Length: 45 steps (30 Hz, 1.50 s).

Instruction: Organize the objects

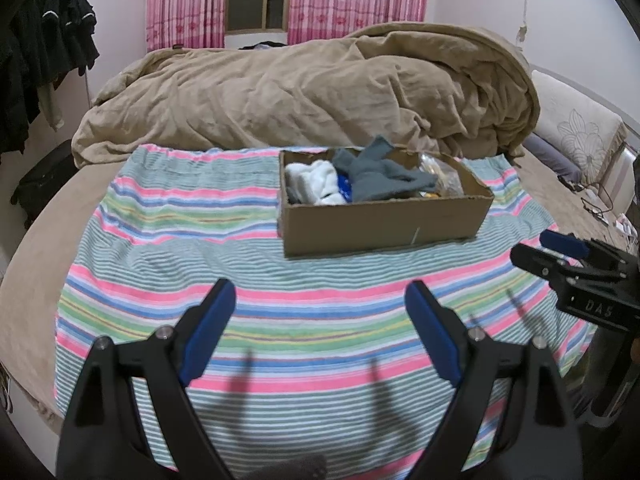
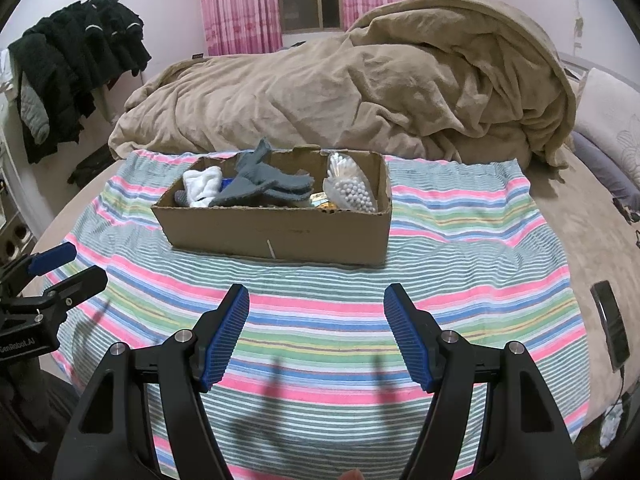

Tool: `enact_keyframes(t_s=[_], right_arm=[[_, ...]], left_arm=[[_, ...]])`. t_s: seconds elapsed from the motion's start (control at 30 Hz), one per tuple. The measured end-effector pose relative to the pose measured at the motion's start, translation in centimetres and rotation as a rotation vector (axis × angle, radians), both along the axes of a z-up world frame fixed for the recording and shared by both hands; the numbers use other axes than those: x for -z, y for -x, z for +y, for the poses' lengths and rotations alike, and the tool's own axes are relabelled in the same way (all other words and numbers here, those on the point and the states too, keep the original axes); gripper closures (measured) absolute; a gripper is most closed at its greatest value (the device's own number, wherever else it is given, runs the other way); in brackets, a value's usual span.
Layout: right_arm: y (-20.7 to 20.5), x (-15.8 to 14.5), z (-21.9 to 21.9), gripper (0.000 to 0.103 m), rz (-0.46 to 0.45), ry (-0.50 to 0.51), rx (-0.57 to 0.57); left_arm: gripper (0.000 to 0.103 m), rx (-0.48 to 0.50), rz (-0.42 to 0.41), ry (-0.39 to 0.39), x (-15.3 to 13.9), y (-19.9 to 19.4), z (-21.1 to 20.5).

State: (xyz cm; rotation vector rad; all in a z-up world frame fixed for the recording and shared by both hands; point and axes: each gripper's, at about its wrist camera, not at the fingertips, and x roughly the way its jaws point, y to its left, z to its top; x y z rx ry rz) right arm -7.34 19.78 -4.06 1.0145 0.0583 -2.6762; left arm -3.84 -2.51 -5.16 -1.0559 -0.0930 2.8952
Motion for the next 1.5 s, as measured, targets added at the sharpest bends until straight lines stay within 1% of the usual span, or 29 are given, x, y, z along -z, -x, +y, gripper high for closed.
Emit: enact_keyframes(t_s=[1.5], right_arm=[[0.14, -0.16, 0.03, 0.03, 0.0, 0.004, 0.002]], left_arm=[[0.015, 0.024, 0.01, 0.004, -0.18, 0.05, 0.11]])
